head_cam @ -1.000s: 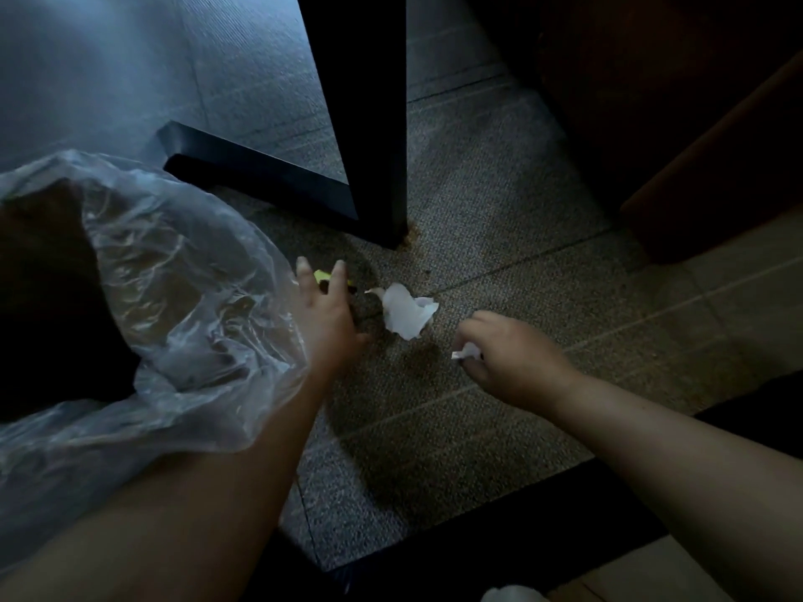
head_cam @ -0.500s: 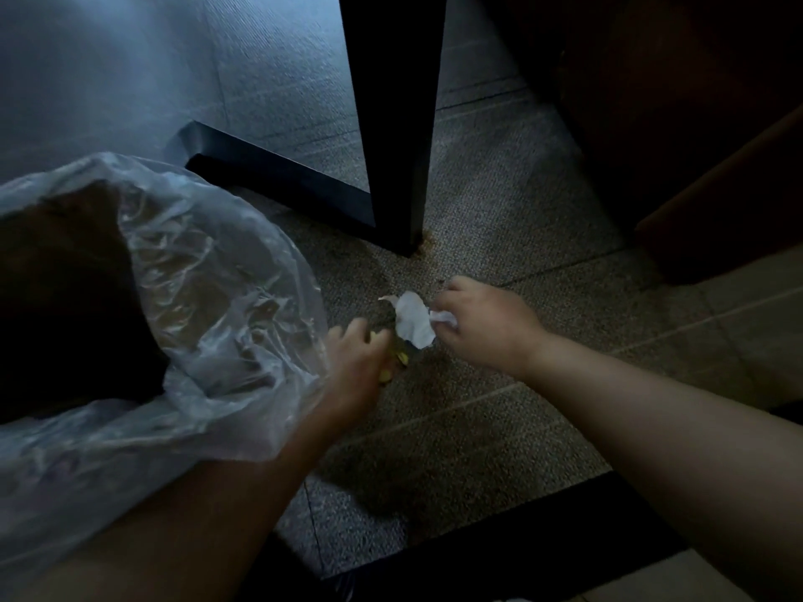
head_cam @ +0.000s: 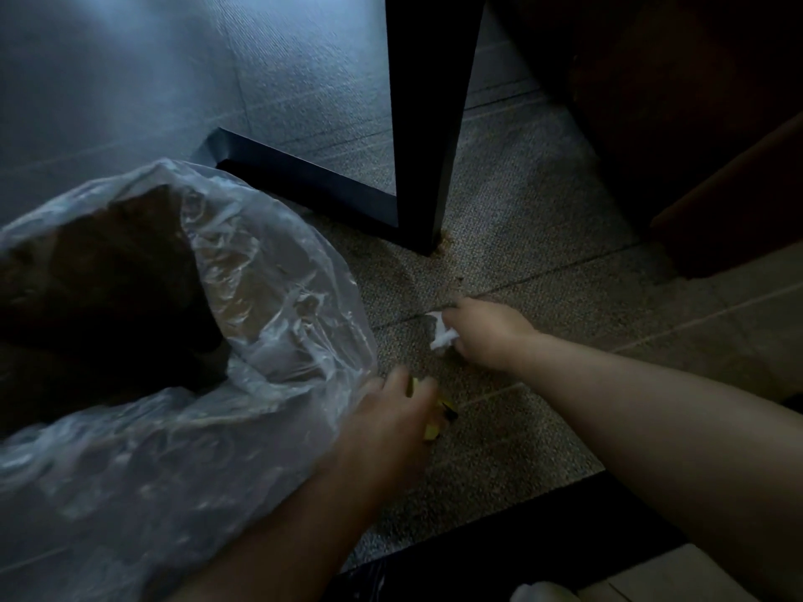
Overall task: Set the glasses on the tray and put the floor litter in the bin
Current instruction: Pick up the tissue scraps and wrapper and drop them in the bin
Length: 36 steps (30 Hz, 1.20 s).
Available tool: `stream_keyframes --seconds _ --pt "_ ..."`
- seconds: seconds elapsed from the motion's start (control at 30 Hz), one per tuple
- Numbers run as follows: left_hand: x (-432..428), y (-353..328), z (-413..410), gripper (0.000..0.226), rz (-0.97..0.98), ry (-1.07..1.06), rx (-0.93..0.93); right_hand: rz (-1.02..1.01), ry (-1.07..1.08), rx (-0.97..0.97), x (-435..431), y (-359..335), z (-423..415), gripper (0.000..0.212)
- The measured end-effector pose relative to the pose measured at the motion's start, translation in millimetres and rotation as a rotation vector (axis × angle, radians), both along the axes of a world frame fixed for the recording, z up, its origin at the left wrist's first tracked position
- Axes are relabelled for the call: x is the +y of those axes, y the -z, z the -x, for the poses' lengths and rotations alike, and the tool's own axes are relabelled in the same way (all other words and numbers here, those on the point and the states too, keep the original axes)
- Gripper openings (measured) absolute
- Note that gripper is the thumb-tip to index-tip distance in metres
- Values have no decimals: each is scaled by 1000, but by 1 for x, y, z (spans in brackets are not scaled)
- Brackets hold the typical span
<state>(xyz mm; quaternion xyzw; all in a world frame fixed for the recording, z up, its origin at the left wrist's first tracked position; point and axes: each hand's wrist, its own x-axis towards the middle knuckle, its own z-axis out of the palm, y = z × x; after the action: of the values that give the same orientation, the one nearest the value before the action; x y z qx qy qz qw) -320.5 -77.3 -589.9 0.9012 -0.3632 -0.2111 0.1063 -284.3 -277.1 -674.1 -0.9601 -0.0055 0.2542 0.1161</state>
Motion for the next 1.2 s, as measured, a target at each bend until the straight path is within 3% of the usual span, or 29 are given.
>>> stream_keyframes --seconds 0.2,0.33,0.47,0.57,0.73,0.83,1.0,1.2 --pt "-14 -33 20 31 181 86 -36 -48 132 -133 -20 -49 24 21" --pt "-18 -74 17 39 303 93 -98 -58 165 -219 -18 -99 41 11" --pt "-2 -120 4 44 423 109 -191 -202 247 -378 6 -162 49 11" --pt "23 -157 -12 44 481 62 -286 -321 194 -503 38 -209 50 20" --pt "96 -196 -49 40 418 -47 -432 -309 133 -607 99 -250 31 12" --pt "149 -197 -67 51 281 -98 -446 -348 33 -627 136 -260 14 12" --pt "216 -195 -88 58 134 -196 -462 -267 -111 -544 194 -263 -23 16" --pt "238 -191 -96 60 157 -192 -470 -110 -92 -387 220 -256 -44 38"
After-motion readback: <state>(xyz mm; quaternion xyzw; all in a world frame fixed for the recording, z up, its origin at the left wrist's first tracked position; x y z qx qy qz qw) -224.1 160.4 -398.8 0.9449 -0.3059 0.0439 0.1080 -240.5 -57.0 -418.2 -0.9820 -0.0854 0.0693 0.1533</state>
